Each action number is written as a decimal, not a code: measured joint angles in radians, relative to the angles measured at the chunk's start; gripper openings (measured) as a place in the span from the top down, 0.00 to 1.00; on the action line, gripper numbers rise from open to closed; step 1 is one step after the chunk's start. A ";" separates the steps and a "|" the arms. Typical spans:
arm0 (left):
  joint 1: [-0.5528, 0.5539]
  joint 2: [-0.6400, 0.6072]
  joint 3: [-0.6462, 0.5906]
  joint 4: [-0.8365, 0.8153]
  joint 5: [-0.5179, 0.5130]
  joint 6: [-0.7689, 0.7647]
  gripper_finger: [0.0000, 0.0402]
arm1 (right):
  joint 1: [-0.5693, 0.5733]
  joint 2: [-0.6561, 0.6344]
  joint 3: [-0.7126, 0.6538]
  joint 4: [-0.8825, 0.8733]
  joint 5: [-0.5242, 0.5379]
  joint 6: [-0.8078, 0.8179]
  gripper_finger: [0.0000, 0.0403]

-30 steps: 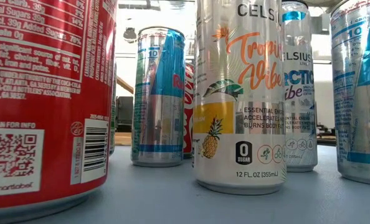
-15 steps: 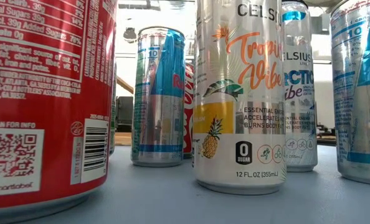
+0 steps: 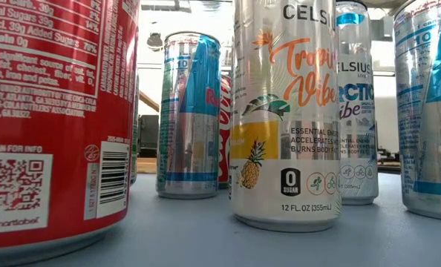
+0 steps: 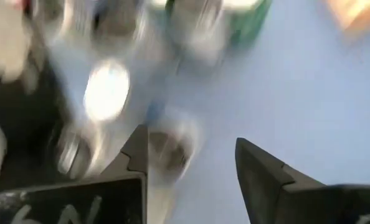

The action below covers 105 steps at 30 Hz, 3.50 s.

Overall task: Place canned beverage on shelf
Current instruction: Put the top right green soda can aligned with the green soda on the shelf

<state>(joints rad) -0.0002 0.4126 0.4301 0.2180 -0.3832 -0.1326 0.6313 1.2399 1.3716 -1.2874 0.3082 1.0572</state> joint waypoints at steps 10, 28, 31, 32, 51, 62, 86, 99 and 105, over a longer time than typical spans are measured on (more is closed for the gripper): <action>0.000 0.000 0.000 0.002 -0.095 -0.004 0.70 | -0.422 0.065 0.000 0.236 0.004 -0.798 0.61; 0.000 0.000 0.000 -0.044 -0.148 -0.003 0.70 | -0.677 0.258 0.044 0.271 -0.266 -1.113 0.30; 0.000 0.000 0.000 -0.045 -0.148 -0.003 0.70 | -0.676 0.310 0.104 0.238 -0.290 -1.113 0.30; 0.000 0.000 0.000 -0.045 -0.148 -0.003 0.70 | -0.672 0.327 0.127 0.226 -0.292 -1.113 0.30; 0.000 0.000 0.000 -0.053 -0.147 -0.008 0.70 | -0.611 0.533 0.204 0.097 -0.291 -1.048 0.30; 0.000 0.000 0.000 -0.081 -0.147 -0.021 0.70 | -0.592 0.534 0.204 0.122 -0.306 -1.004 0.30; 0.000 0.000 -0.001 -0.100 -0.137 -0.047 0.70 | -0.604 0.533 0.134 0.189 -0.310 -1.028 0.38; 0.000 0.000 -0.001 -0.101 -0.136 -0.037 0.70 | -0.609 0.531 0.135 0.193 -0.314 -1.068 0.82; 0.000 0.000 -0.001 -0.101 -0.135 -0.037 0.70 | -0.613 0.531 0.150 0.194 -0.305 -1.092 0.90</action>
<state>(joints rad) -0.0004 0.4123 0.4294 0.1173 -0.5187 -0.1696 0.0187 1.7710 1.5217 -1.0934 0.0027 -0.0349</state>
